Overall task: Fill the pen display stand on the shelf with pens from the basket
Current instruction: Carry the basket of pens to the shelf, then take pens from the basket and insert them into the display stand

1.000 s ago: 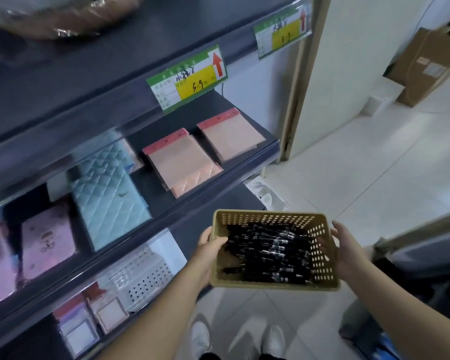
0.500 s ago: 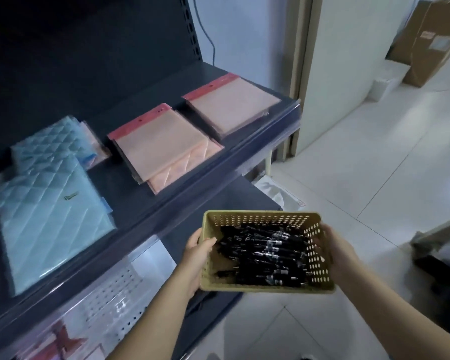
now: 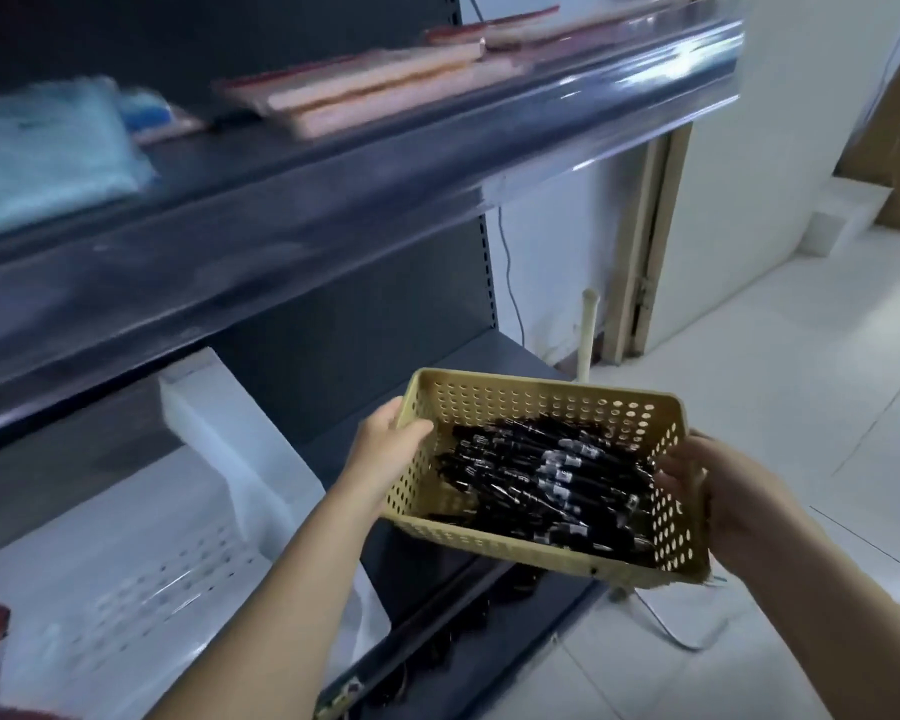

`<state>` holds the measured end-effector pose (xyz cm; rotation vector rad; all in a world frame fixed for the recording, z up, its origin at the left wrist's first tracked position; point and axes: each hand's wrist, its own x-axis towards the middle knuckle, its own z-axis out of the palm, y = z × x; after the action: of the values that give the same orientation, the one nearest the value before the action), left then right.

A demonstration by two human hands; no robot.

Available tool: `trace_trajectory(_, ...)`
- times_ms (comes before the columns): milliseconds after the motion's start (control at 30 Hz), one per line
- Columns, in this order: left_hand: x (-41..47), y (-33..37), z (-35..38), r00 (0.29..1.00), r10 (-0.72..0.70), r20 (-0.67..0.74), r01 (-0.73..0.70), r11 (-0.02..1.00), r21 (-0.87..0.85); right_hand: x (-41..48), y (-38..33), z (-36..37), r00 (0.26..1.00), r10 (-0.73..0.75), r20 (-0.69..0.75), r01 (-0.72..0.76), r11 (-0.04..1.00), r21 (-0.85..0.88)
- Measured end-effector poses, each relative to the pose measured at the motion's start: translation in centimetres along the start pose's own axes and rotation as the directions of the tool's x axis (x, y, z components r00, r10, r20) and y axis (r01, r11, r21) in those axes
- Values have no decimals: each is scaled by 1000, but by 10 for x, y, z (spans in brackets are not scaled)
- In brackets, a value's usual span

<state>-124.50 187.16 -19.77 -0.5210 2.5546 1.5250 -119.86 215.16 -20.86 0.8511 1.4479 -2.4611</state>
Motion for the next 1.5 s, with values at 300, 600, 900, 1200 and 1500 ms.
trace_trajectory(300,26,-10,-13,984,179,-28,-142,861,488,1,31,12,994,-18,104,-4,979,206)
trace_trajectory(600,-16,-39,-7,939,342,47,-282,682,675,-31,48,25,987,-66,145,50,993,110)
trace_trajectory(900,-123,-28,10,797,480,367,-602,689,404,-52,68,46,985,-67,159,68,998,4)
trace_trajectory(1200,-123,-52,-12,791,563,239,-552,488,676,-58,103,92,984,50,172,-49,999,-15)
trace_trajectory(1500,-98,-74,-50,856,492,162,-432,504,748,-57,119,134,937,154,313,-181,982,61)
